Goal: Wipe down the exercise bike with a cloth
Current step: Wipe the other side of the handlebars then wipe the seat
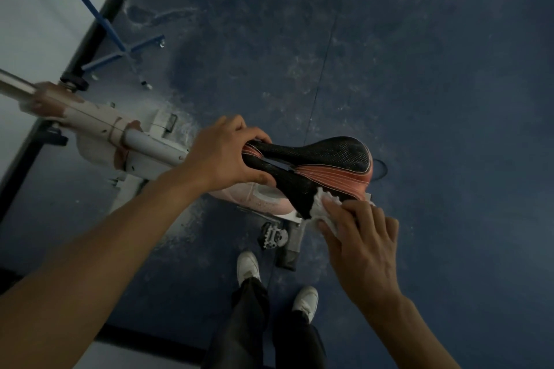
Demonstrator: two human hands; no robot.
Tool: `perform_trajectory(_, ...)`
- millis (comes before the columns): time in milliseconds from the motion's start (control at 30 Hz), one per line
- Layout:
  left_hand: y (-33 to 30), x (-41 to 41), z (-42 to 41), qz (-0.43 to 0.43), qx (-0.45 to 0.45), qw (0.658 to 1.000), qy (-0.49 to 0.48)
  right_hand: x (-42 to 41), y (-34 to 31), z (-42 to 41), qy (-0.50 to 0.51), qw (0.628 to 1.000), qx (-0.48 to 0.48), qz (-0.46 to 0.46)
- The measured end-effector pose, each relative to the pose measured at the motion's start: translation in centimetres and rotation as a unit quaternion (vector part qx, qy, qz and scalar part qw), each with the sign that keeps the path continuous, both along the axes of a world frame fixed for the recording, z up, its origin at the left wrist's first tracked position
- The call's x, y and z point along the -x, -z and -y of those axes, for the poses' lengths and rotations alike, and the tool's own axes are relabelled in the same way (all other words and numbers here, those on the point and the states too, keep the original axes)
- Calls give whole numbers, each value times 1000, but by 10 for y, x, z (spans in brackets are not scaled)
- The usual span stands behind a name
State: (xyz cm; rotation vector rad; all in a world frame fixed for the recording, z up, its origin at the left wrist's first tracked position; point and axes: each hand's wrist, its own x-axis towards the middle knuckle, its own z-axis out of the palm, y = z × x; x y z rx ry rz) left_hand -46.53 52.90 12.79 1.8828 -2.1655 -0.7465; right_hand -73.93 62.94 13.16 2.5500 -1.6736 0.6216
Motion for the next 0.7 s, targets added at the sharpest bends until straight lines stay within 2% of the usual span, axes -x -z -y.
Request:
perform_trajectory(200,2,0,-3,-11,10,1000,0,-43,-6,29,43,997,-16,-62)
perform_trajectory(333,6,-1,-3,-18,15,1000,-1,-58,-3,29,-7,995,-19,-101)
perform_trajectory(467,7,-2,-2,-18,11,1000,-4,-26,-6,15,-45,996,7,-75)
perform_trajectory(567,9,-3,-2,-20,17,1000,-6,-14,-6,11,-27,999,3,-43)
perform_trajectory(700,10,-3,-3,-23,20,1000,-6,-44,-1,21,9,999,-1,-45)
